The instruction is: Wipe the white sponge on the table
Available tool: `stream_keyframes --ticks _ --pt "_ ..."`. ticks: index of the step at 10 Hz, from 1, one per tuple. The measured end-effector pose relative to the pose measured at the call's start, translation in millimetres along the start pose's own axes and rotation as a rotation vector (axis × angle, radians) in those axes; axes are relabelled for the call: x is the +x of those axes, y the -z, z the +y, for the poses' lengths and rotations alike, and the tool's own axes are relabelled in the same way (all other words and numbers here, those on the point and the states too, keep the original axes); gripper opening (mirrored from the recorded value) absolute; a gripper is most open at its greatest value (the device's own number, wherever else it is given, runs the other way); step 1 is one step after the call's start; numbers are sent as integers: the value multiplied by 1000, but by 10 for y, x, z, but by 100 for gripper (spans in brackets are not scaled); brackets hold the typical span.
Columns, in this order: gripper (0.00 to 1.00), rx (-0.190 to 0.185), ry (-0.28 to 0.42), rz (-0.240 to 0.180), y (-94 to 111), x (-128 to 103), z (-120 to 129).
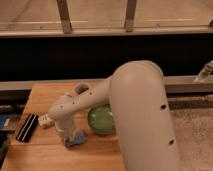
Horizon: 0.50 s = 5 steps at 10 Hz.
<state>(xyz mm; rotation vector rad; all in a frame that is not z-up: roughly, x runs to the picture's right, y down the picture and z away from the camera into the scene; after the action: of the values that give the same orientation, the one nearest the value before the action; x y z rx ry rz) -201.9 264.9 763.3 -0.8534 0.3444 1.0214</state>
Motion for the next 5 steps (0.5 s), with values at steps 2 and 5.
stream_keyframes --ticks 2,5 --pt "0 34 -43 -14 101 -169 -223" --pt "0 86 -39 -26 214 -444 -211"
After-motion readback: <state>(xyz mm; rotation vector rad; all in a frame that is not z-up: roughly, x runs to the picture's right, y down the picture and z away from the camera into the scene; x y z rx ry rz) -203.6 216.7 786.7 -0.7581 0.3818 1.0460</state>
